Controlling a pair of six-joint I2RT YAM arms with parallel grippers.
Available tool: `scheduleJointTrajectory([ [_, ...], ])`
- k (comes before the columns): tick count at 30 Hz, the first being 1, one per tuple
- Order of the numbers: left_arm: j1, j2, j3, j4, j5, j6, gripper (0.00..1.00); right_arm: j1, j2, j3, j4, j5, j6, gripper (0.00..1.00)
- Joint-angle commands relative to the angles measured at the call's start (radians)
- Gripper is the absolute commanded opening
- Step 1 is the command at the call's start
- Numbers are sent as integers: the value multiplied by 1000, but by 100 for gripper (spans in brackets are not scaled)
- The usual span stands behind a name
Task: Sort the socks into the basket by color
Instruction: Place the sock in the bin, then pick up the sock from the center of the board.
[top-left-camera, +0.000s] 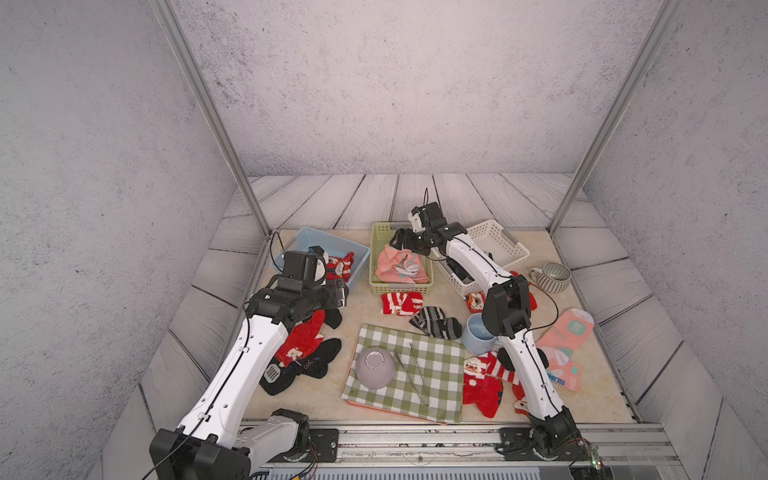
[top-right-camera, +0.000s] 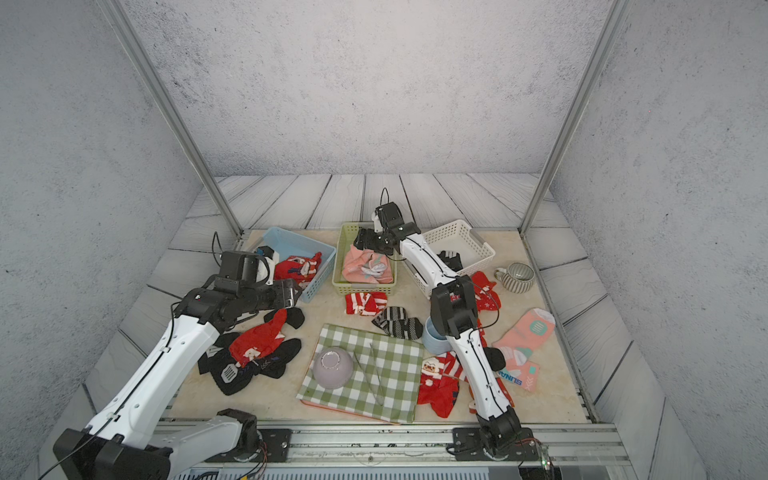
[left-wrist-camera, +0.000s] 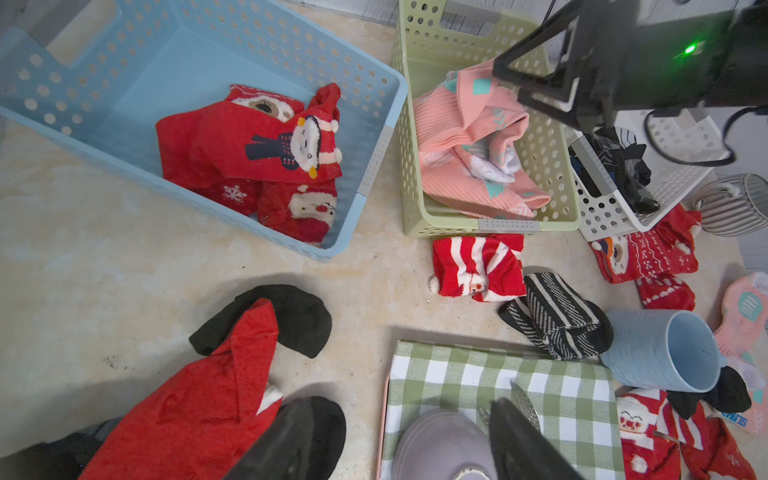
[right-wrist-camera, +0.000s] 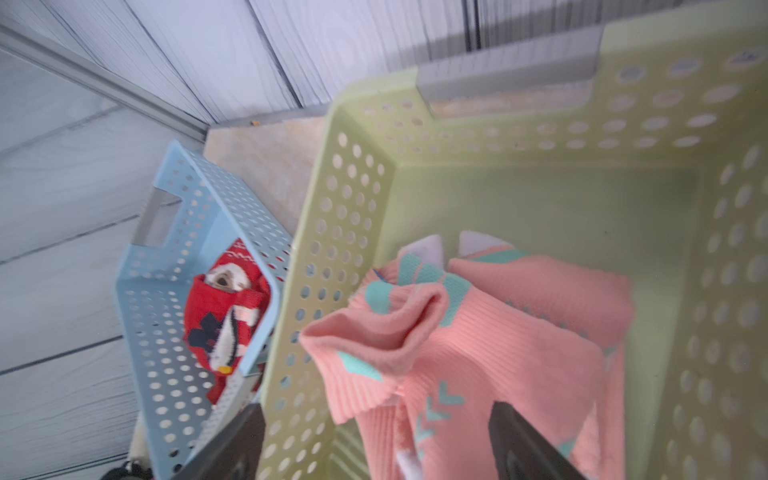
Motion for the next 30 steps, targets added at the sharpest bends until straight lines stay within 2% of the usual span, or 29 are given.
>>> scheduleJointTrajectory([
  [1, 10, -6, -14, -22, -18, -13, 71, 1, -59, 21, -14, 14, -13, 90],
  [6, 12, -5, -21, -23, -22, -17, 70, 4, -74, 10, -27, 24, -30, 91],
  [10, 16, -4, -27, -32, -45, -30, 70, 10, -92, -15, -39, 26, -53, 82],
  [12, 24, 8, -26, -49, -52, -34, 70, 14, -115, -31, -56, 20, -70, 82],
  [16, 31, 52, -12, -104, -104, -40, 70, 14, -214, -107, -81, 16, -118, 92],
  [17, 33, 61, -11, -111, -110, -44, 70, 15, -234, -116, -96, 17, -130, 100],
  [20, 36, 93, -19, -119, -133, -58, 71, 15, -306, -161, -151, 29, -159, 99],
  [30, 55, 230, -74, -40, -201, -138, 72, 5, -624, -489, -203, 84, -211, 99],
])
